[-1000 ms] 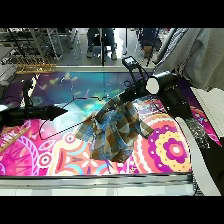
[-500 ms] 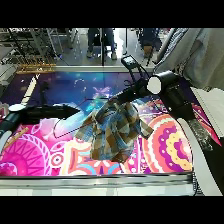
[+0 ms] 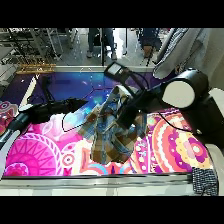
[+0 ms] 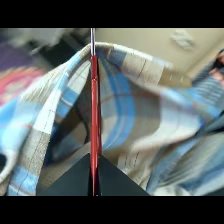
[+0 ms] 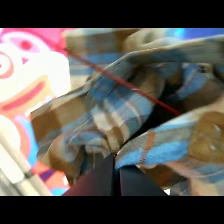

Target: Fold the clothes and pants, and hang the long-sleeved shirts on hangers.

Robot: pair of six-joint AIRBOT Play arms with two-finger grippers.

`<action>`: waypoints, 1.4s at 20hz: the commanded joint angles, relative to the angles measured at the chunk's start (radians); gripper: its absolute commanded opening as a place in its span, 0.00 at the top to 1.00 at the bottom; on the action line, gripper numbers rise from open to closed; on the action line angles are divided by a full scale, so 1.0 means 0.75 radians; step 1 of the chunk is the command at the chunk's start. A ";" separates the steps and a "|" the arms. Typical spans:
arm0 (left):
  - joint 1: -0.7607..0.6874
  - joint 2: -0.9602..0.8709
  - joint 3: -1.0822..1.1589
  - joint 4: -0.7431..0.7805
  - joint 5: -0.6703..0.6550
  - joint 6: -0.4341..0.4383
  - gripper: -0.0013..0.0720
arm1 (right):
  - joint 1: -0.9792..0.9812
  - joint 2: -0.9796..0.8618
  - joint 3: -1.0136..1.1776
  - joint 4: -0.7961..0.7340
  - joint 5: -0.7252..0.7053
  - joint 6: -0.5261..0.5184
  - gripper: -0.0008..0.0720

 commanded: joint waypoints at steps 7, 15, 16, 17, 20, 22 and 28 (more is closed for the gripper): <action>0.010 -0.065 0.000 0.024 -0.389 0.075 0.97 | 0.114 0.106 -0.002 -0.083 -0.081 -0.385 0.96; -0.069 -0.067 0.000 0.149 -0.329 -0.051 0.96 | 0.323 0.064 -0.006 0.106 -0.008 -0.491 0.96; -0.075 -0.067 0.000 0.146 -0.329 -0.051 0.96 | 0.361 0.046 -0.006 0.105 0.044 -0.489 0.96; -0.074 -0.067 0.000 0.136 -0.329 -0.050 0.96 | 0.391 0.032 -0.009 0.101 0.095 -0.475 0.96; -0.030 -0.067 0.000 0.004 -0.330 -0.045 0.96 | 0.386 0.040 -0.033 -0.034 0.165 -0.305 0.96; 0.016 -0.067 0.000 -0.089 -0.339 -0.012 0.96 | 0.313 0.076 -0.031 -0.124 0.155 -0.197 0.62; 0.045 -0.066 0.000 -0.051 -0.365 -0.014 0.97 | -0.046 0.222 -0.031 -0.471 -0.149 -0.306 0.06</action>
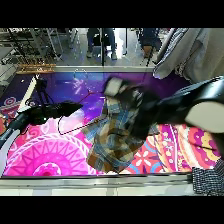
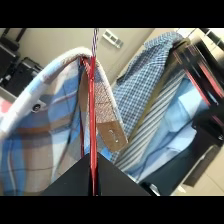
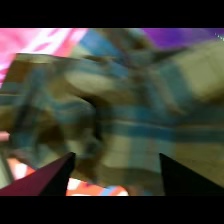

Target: Fold the clothes and pants, and hang the long-sleeved shirts on hangers.

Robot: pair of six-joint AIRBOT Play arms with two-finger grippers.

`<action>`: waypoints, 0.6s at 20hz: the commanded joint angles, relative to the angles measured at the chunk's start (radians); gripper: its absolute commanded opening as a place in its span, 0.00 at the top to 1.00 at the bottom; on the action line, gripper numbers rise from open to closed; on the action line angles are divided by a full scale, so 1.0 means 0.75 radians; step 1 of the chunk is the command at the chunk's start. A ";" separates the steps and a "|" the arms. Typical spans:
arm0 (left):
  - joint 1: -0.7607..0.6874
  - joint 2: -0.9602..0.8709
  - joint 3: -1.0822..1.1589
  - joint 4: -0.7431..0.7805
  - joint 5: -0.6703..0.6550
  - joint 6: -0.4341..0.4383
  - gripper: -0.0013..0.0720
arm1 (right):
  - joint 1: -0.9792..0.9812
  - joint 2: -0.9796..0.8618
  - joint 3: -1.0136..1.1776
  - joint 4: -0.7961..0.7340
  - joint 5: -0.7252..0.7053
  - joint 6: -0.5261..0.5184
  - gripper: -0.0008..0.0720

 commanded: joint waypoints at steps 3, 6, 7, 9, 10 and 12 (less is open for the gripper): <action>0.001 0.000 -0.001 -0.011 -0.010 0.006 0.97 | -0.249 -0.035 -0.080 -0.060 -0.398 -0.342 0.00; 0.001 0.000 -0.001 -0.010 -0.010 0.006 0.96 | -0.247 -0.185 -0.130 0.104 -0.554 -0.486 0.00; 0.001 0.000 -0.001 -0.010 -0.009 0.006 0.96 | -0.247 -0.231 -0.130 0.120 -0.625 -0.490 0.00; -0.001 0.000 -0.001 -0.010 0.011 0.006 0.96 | -0.247 -0.293 -0.130 0.166 -0.756 -0.497 0.02; -0.004 0.000 -0.001 -0.010 0.040 0.006 0.96 | -0.247 -0.310 -0.130 0.235 -0.789 -0.529 0.03; -0.011 0.000 -0.001 -0.011 0.130 0.006 0.94 | -0.247 -0.326 -0.130 0.333 -0.803 -0.592 0.53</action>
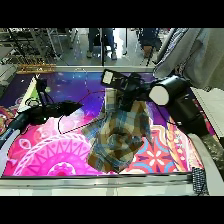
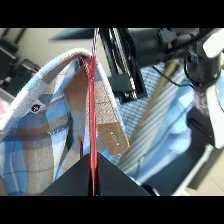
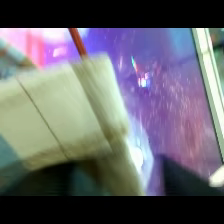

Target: Fold the clothes and pants, and hang the long-sleeved shirts on hangers.

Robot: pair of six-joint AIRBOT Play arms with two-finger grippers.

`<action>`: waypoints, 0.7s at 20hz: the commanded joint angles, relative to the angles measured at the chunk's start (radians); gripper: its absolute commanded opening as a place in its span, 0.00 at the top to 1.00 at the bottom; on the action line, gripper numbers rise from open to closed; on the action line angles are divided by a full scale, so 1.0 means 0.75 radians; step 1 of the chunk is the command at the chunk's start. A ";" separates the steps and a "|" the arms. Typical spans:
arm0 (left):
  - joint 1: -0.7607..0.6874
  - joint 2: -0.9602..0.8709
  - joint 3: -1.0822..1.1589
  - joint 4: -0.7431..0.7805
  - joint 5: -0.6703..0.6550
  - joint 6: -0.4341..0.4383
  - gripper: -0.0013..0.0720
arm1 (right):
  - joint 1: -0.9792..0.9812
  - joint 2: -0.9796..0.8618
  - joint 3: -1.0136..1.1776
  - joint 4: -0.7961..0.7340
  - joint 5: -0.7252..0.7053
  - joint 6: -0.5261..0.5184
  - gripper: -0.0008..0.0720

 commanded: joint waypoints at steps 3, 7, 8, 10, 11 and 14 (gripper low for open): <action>-0.009 0.003 0.001 -0.003 0.274 0.001 0.11 | -0.005 -0.045 -0.006 0.199 0.014 -0.184 0.96; 0.112 0.011 0.128 0.246 0.375 -0.013 0.00 | -0.007 -0.046 -0.006 0.162 0.228 -0.186 0.97; 0.157 0.025 0.204 0.385 0.377 -0.063 0.00 | -0.008 -0.047 -0.008 0.139 0.249 -0.172 0.97; 0.240 0.063 0.364 0.542 0.400 -0.173 0.00 | -0.008 -0.047 -0.032 0.116 0.254 -0.172 0.97; 0.272 0.082 0.438 0.545 0.420 -0.189 0.00 | -0.008 -0.047 -0.054 0.121 0.257 -0.172 0.97; 0.312 0.174 0.623 0.708 0.695 -0.559 0.04 | -0.011 -0.046 -0.106 0.031 0.198 0.040 0.97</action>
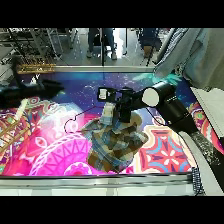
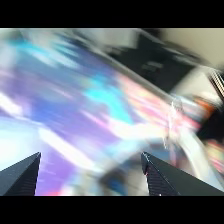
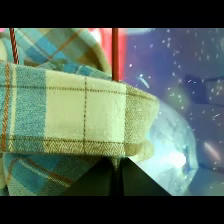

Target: Fold the clothes and pants, and hang the long-sleeved shirts on hangers.

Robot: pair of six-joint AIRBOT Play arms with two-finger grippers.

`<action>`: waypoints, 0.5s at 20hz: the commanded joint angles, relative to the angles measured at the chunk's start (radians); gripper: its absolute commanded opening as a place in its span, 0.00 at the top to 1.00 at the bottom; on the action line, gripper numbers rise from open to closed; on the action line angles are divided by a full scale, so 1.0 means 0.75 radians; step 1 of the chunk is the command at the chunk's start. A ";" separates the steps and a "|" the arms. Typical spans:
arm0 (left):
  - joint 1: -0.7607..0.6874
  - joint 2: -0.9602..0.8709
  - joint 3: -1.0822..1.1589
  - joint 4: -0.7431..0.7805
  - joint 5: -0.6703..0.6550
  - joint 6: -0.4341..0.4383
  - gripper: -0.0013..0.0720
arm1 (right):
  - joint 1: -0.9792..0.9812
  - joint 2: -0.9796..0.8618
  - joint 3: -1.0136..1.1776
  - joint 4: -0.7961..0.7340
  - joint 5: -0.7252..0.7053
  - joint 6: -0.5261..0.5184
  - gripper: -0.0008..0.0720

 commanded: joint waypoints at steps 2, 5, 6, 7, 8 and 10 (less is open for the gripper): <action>0.051 0.169 0.188 0.705 0.304 -0.894 0.19 | -0.031 0.011 -0.037 -0.354 -0.205 0.621 0.97; 0.018 0.215 0.137 1.138 0.026 -1.303 0.12 | -0.074 0.068 0.013 -0.471 -0.301 0.863 0.97; 0.017 0.215 0.072 1.081 -0.020 -1.300 0.10 | -0.073 0.098 0.035 -0.480 -0.299 0.853 0.97; 0.014 0.215 -0.027 0.948 -0.028 -1.252 0.08 | -0.067 0.131 0.049 -0.461 -0.299 0.815 0.97; -0.001 0.210 -0.135 0.783 -0.021 -1.186 0.08 | -0.053 0.172 0.052 -0.425 -0.300 0.749 0.97; -0.072 0.175 -0.351 0.484 0.037 -1.059 0.08 | -0.023 0.244 0.053 -0.383 -0.291 0.699 0.97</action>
